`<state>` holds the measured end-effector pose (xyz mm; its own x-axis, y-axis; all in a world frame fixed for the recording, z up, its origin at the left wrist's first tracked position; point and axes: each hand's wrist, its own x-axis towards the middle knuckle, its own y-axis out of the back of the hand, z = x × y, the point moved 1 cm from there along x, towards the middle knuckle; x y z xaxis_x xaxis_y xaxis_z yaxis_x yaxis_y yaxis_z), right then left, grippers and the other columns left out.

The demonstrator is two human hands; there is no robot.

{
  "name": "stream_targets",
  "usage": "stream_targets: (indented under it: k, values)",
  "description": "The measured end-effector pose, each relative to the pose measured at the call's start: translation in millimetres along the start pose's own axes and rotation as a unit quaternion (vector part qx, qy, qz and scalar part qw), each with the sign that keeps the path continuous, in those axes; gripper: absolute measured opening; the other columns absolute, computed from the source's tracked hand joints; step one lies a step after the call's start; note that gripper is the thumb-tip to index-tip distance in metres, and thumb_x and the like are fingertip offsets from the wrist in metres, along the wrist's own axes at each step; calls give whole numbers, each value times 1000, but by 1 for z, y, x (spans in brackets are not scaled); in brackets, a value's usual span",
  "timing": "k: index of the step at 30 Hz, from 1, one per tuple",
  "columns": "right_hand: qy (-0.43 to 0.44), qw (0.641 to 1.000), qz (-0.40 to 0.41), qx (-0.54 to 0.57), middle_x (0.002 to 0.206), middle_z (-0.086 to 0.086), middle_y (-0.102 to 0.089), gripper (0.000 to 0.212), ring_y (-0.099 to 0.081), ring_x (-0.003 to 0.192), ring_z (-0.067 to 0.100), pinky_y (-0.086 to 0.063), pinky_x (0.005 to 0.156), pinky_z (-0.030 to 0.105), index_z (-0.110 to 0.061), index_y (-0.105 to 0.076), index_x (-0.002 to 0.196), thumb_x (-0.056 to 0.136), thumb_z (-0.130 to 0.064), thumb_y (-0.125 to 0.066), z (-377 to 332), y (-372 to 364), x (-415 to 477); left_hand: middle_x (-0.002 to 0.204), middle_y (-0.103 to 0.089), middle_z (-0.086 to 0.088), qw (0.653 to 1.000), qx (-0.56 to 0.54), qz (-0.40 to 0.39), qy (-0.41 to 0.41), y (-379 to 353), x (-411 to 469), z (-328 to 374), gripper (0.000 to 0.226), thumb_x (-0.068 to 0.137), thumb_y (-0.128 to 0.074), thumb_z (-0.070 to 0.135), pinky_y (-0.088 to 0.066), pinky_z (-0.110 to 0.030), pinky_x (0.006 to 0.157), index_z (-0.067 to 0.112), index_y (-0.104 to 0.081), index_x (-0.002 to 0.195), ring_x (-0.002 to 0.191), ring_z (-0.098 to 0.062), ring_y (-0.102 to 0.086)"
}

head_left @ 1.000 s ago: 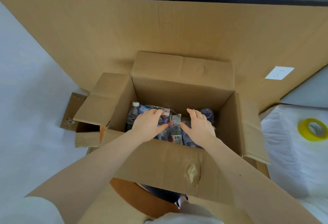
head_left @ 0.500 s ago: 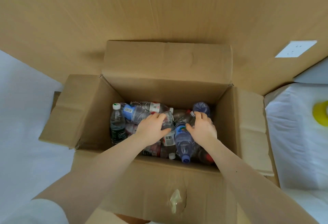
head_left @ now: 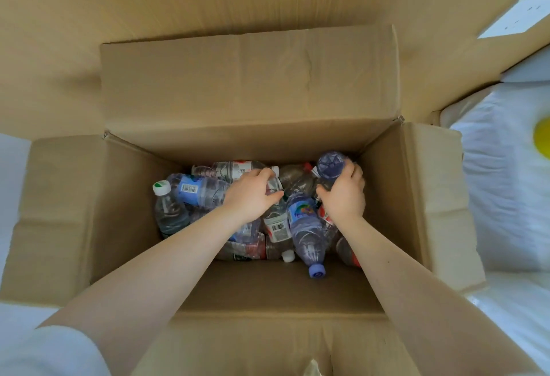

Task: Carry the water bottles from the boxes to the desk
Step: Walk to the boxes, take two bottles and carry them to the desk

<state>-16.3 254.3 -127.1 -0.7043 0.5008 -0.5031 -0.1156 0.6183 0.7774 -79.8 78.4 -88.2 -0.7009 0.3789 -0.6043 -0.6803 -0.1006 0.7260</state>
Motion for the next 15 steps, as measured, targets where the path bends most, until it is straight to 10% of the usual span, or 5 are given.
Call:
stream_targets:
  k: [15]
  values:
    - [-73, 990, 105, 60, 142, 18, -37, 79, -34, 134, 34, -44, 98, 45, -2, -33, 139, 77, -18, -79, 0, -39, 37, 139, -48, -7, 998, -29, -54, 18, -23, 32, -36, 50, 96, -51, 45, -48, -36, 89, 18, -45, 137, 117, -27, -52]
